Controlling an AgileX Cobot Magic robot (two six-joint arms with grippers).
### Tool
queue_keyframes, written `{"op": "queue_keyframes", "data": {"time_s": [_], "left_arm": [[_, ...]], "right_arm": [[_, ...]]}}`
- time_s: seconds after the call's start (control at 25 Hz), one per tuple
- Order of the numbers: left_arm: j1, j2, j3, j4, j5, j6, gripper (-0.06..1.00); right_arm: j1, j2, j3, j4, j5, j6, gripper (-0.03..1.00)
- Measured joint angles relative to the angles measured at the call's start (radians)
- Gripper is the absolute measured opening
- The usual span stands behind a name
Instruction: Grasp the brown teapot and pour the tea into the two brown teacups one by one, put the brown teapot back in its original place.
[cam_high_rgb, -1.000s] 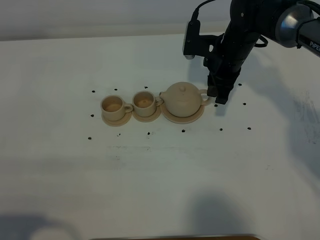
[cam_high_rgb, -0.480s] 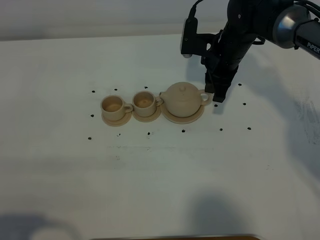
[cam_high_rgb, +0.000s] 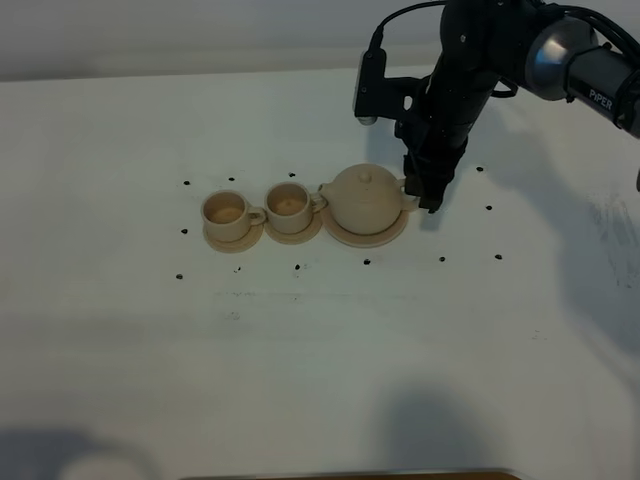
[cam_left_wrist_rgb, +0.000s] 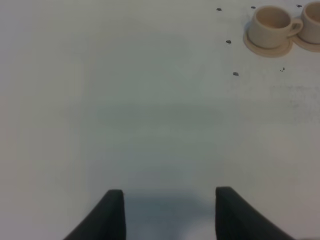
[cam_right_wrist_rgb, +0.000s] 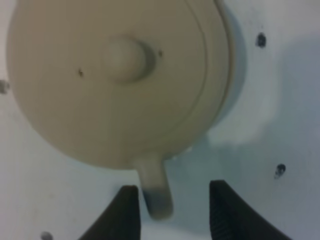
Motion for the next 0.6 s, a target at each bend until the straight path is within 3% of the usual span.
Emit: {"op": "queue_keyframes", "data": {"time_s": [0.6], "left_arm": [[0.0,0.0,0.0,0.0,0.0,0.0,0.48]], "right_arm": [[0.009,0.021,-0.001,0.011,0.001,-0.015,0.32]]}}
